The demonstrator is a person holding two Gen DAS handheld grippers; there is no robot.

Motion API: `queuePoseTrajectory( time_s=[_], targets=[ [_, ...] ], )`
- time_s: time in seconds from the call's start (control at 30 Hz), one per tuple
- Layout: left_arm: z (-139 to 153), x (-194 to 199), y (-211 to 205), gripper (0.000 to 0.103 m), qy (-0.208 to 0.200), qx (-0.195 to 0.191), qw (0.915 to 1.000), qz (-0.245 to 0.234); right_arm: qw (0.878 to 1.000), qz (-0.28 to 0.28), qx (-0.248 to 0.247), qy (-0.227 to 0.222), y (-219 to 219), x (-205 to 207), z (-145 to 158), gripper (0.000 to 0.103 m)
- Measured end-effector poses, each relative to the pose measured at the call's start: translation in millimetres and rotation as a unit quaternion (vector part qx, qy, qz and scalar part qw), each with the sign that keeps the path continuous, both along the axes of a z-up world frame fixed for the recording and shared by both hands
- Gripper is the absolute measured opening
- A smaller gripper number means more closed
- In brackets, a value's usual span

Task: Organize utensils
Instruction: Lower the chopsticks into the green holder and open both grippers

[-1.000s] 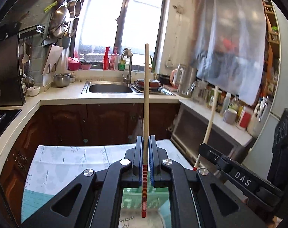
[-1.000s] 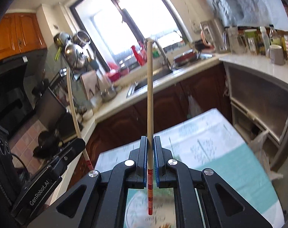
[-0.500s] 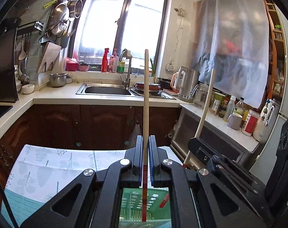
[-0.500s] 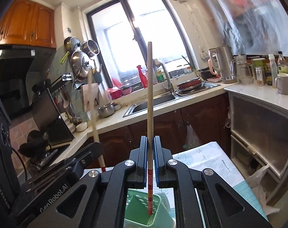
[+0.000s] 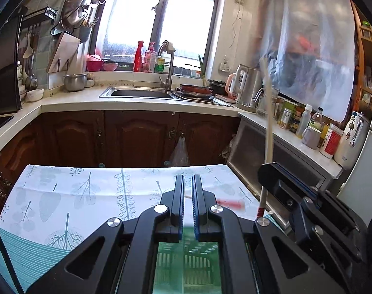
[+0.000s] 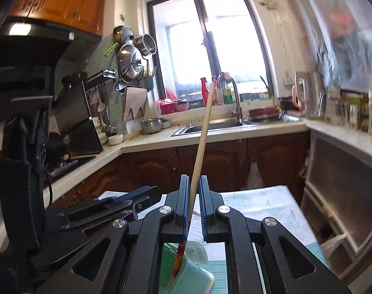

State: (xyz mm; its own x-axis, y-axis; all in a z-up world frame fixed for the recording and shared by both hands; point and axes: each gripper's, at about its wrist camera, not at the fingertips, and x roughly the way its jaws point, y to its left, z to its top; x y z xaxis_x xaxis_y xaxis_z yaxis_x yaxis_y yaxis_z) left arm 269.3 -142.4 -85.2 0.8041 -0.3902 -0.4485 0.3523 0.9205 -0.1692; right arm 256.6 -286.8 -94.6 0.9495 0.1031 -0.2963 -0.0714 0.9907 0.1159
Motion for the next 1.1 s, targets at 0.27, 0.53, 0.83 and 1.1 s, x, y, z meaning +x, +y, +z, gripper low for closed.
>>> queuePoseTrajectory(
  time_s=[0.27,0.53,0.83,1.1],
  targets=[
    [-3.6,3.6,10.2,0.004,0.021,-0.001,0.9998,-0.004,1.000,-0.004,-0.028,0.009,43.8,-24.9,-12.7,0.007],
    [-6.7,2.9,17.7,0.010,0.048,0.004,0.9988,-0.013,0.995,0.029,-0.023,0.089,46.7,-0.9,-44.0,0.020],
    [-0.9,-3.7,23.6,0.021,0.066,0.035,0.9968,-0.028,0.995,0.019,0.021,0.092,22.1,-19.8,-31.1,0.030],
    [7.8,-9.8,37.6,0.034,0.081,0.043,0.9952,-0.033,0.988,-0.032,0.082,0.127,-67.2,-30.3,-20.4,0.030]
  ],
)
